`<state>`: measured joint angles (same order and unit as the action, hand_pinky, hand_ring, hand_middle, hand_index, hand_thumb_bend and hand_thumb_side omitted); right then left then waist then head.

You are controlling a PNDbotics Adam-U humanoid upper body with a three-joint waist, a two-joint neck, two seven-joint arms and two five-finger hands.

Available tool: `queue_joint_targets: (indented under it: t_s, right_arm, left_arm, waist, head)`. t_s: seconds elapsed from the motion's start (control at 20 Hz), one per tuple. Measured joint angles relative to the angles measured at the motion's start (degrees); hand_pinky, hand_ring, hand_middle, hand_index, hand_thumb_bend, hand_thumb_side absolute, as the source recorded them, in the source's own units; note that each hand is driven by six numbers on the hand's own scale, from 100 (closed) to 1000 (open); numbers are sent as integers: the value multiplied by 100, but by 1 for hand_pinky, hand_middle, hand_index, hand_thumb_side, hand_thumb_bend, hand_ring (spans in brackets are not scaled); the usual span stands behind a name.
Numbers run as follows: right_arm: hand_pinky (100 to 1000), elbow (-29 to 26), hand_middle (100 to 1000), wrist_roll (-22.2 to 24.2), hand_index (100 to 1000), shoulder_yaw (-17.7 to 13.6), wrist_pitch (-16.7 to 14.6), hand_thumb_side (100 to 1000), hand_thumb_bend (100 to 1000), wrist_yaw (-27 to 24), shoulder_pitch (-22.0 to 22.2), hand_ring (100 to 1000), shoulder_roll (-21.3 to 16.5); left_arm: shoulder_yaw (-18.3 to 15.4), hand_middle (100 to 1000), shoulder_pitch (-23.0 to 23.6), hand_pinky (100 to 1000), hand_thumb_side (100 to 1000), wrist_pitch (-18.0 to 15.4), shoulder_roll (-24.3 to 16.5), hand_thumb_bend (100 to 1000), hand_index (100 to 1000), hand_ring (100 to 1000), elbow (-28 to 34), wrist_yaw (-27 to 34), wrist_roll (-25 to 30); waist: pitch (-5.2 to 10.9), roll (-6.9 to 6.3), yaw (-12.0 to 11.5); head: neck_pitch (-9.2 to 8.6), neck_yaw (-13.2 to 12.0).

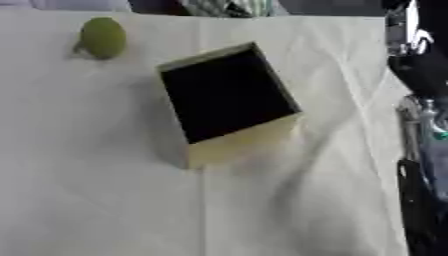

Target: Pick up objects on the table and place them in the box.

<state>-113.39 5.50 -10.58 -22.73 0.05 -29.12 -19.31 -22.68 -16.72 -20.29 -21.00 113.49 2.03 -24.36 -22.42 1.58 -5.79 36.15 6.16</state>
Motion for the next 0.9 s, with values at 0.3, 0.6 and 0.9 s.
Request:
queue_joint_targets:
  t_s: [0.3,0.6,0.9]
  right_arm:
    - [874,0,645,-79,762,-96,60,511,100,27,20,893,0]
    - [867,0,650,-208,764,-165,102,457,100,89,15,884,-18]
    - [864,0,649,-332,763,-233,-11,439,100,179,86,880,-324]
  left_arm:
    - [4,657,-69,626,427,8,0,444,737,784,0,0,9]
    - [2,659,-99,629,419,10,-9,450,740,782,0,-1,-1]
    - [0,660,-8,631,418,-22,-483,451,743,779,-114,-252,-19]
  waist:
    - [-66,-13,0]
    - [-86,-21,6]
    - [-87,-80,99]
  head:
    - [-4,-8]
    - [-4,-7]
    - [-3,-58]
